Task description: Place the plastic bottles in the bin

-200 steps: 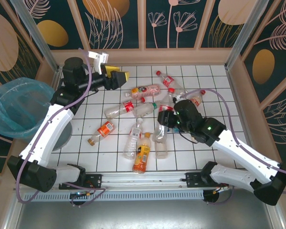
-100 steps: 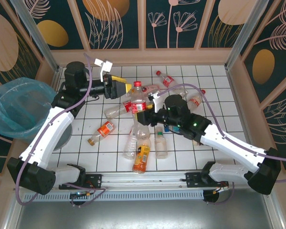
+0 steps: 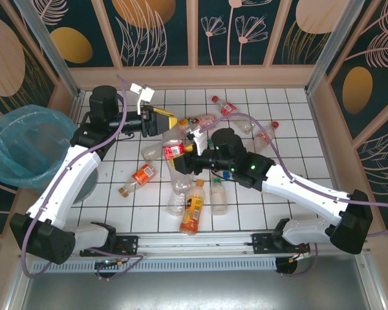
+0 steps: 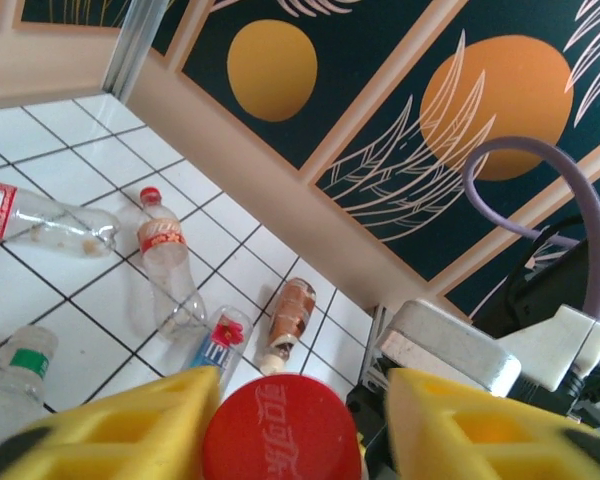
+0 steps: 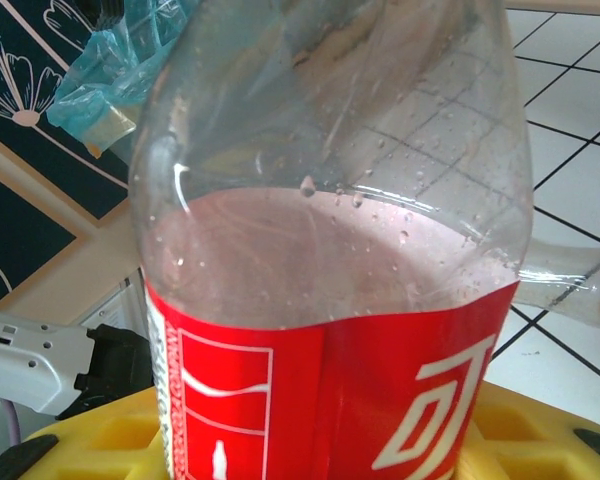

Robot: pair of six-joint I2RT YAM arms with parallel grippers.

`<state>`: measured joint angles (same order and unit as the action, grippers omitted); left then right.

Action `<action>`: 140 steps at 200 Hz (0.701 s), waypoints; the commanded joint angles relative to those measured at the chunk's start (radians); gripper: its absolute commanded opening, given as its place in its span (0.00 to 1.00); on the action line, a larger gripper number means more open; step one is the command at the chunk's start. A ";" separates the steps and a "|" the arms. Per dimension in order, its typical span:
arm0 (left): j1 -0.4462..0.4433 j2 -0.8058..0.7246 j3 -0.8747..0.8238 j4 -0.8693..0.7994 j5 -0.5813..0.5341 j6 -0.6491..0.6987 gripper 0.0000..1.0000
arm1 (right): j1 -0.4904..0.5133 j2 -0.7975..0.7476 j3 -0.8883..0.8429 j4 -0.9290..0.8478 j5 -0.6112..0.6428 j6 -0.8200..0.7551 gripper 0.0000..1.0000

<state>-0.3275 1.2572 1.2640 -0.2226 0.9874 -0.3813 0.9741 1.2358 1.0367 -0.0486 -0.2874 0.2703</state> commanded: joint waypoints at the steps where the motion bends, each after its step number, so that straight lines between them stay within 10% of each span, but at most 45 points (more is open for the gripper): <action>1: -0.004 -0.024 -0.008 -0.026 0.000 0.039 0.35 | 0.011 0.008 0.045 0.034 -0.007 -0.011 0.46; 31: -0.005 -0.036 0.018 -0.024 -0.082 0.037 0.13 | 0.012 0.010 0.052 0.019 0.021 -0.009 0.55; 58: -0.004 -0.067 0.083 -0.029 -0.289 0.004 0.00 | 0.012 -0.009 0.057 0.028 0.090 -0.006 0.85; 140: -0.004 -0.154 0.573 -0.347 -1.425 0.172 0.00 | 0.021 -0.035 0.111 0.220 0.144 -0.155 0.99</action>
<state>-0.3332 1.1229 1.7229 -0.4610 0.0193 -0.2947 0.9821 1.1938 1.0889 0.0658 -0.1532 0.2184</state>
